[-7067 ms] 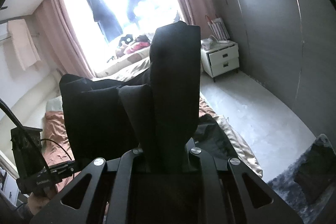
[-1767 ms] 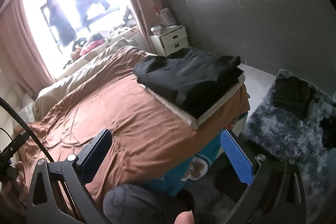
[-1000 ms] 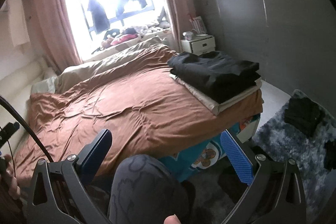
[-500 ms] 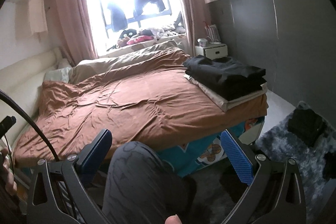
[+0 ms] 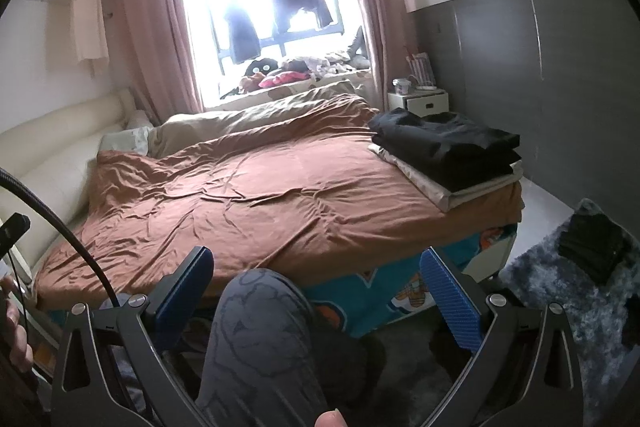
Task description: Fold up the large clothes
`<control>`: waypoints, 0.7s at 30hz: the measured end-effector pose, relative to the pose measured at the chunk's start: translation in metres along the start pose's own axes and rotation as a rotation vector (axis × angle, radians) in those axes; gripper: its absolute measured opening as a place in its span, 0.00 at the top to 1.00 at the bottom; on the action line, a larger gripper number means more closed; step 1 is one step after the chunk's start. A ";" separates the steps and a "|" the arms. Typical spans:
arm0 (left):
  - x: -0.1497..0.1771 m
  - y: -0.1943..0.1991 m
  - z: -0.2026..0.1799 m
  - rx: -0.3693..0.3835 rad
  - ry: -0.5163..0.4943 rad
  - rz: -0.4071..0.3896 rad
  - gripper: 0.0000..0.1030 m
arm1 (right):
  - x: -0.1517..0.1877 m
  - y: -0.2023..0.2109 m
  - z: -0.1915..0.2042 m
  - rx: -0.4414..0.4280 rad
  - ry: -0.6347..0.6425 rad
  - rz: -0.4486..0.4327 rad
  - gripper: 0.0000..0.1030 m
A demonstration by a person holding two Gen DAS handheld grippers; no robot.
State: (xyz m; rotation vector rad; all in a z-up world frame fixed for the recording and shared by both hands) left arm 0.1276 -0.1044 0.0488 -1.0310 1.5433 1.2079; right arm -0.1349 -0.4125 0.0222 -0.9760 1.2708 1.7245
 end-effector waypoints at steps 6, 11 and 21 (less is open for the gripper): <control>-0.001 0.005 -0.003 -0.011 -0.005 -0.010 0.00 | 0.007 0.007 0.003 0.003 -0.001 -0.016 0.00; 0.001 0.009 -0.005 -0.019 -0.004 -0.016 0.00 | 0.011 0.010 0.004 -0.005 -0.006 -0.011 0.00; 0.003 0.012 -0.008 -0.033 -0.004 -0.014 0.00 | 0.013 0.016 0.011 -0.005 -0.009 -0.022 0.00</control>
Point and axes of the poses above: each gripper's, at about its wrist camera, not at the fingertips, and y roughly against the way its jaws point, z to its left, x to its underside, the point moved 5 cm from there along -y, roughly the way its jaws point, and after that the axes turned 4 degrees about x, right-handed, at the moved point
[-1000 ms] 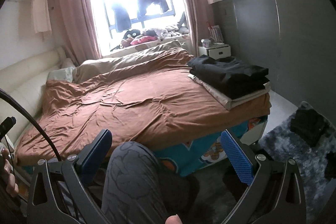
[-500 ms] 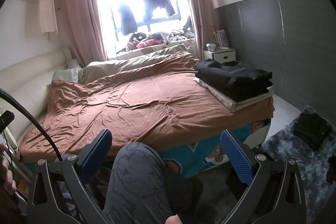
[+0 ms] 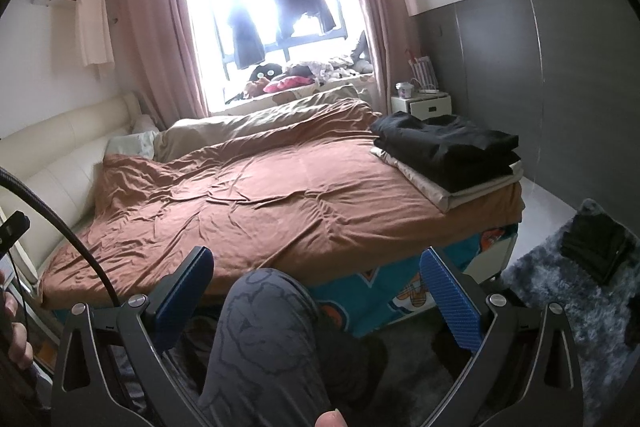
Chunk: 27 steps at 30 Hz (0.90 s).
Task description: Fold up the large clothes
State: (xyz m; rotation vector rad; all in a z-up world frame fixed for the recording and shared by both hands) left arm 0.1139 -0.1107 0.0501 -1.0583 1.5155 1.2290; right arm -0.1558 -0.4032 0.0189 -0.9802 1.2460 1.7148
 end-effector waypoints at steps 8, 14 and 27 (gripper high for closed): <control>0.000 0.001 0.002 -0.004 0.000 0.001 0.00 | 0.003 -0.001 0.000 0.001 -0.010 0.007 0.00; 0.000 0.002 0.002 -0.008 0.008 0.001 0.00 | 0.002 -0.001 0.004 -0.001 -0.006 0.010 0.00; 0.002 0.001 0.002 -0.016 0.024 0.007 0.00 | 0.004 0.000 0.004 0.004 -0.010 0.006 0.00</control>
Point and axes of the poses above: each gripper's, at about its wrist camera, not at the fingertips, and y roughly against the way its jaws point, z to its left, x to its underside, the point moved 5 cm from there along -y, roughly the way its jaws point, and after that the axes turned 4 degrees about x, right-handed, at the moved point
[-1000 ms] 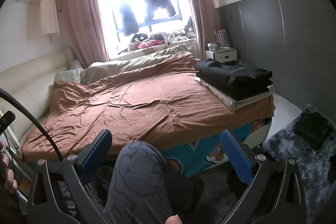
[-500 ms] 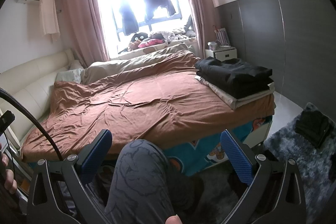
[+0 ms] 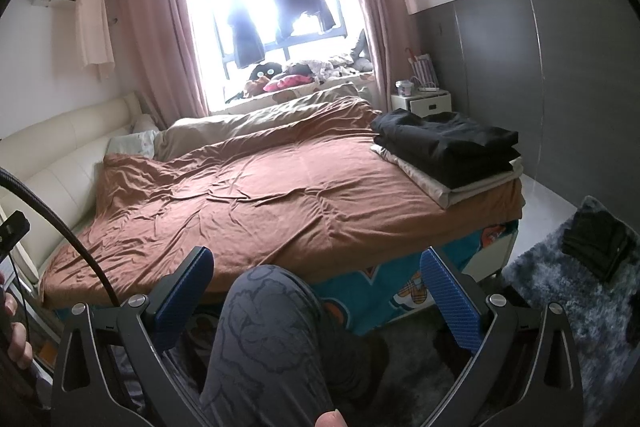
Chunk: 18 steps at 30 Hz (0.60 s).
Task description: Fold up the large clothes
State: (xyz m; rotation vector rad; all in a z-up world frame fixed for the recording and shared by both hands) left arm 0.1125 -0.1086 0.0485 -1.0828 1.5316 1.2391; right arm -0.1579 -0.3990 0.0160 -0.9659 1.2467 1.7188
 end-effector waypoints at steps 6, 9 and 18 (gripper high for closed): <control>0.001 0.000 -0.002 -0.002 -0.002 -0.003 0.00 | 0.001 0.000 -0.001 -0.002 0.002 0.003 0.00; 0.001 0.000 -0.002 -0.003 -0.002 -0.002 0.00 | 0.001 0.000 -0.002 -0.002 0.001 0.006 0.00; 0.002 0.001 -0.002 -0.002 -0.002 -0.003 0.00 | -0.001 0.002 -0.002 -0.001 0.003 0.002 0.00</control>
Point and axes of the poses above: each gripper's, at about its wrist camera, not at the fingertips, and y roughly against the way its jaws point, z to its left, x to its underside, the point moved 5 cm from there along -y, roughly the way its jaws point, and after that the axes turned 4 degrees about x, right-handed, at the moved point
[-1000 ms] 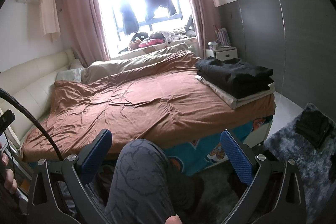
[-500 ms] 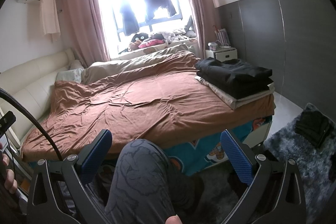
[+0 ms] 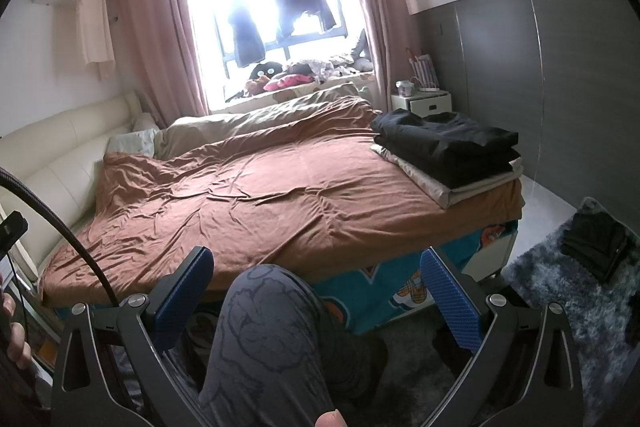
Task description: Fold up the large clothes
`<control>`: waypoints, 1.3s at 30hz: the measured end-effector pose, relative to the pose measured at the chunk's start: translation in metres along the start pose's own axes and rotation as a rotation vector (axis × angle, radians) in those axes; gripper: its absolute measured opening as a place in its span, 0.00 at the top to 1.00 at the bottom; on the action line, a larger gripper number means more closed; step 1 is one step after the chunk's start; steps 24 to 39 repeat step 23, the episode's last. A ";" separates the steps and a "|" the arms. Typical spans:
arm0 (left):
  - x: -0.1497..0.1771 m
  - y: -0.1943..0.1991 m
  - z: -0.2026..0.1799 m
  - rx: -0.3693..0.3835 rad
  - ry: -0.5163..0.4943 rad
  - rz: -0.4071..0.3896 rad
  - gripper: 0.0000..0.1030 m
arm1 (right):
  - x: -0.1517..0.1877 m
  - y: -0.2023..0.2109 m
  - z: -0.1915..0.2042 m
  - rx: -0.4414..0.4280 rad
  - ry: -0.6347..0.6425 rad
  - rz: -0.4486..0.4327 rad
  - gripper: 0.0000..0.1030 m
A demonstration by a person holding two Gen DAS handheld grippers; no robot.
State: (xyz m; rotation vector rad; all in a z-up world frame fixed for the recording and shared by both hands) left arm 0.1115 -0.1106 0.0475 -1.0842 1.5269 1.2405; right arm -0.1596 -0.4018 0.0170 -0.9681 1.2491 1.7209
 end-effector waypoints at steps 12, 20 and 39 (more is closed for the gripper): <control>0.001 0.001 -0.003 0.006 -0.003 0.002 0.00 | 0.001 -0.003 -0.002 -0.003 0.000 0.008 0.00; 0.004 -0.001 -0.002 0.011 -0.011 0.002 0.00 | 0.000 -0.004 -0.001 -0.003 0.006 0.013 0.00; 0.005 -0.001 -0.002 0.010 -0.011 0.005 0.00 | -0.001 -0.004 -0.002 -0.001 0.006 0.014 0.00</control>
Point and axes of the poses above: each gripper's, at about its wrist camera, not at the fingertips, and y roughly against the way its jaws point, z to its left, x to its underside, the point moved 5 cm from there along -y, roughly the way its jaws point, and after that the axes turned 4 degrees about x, right-handed, at the moved point
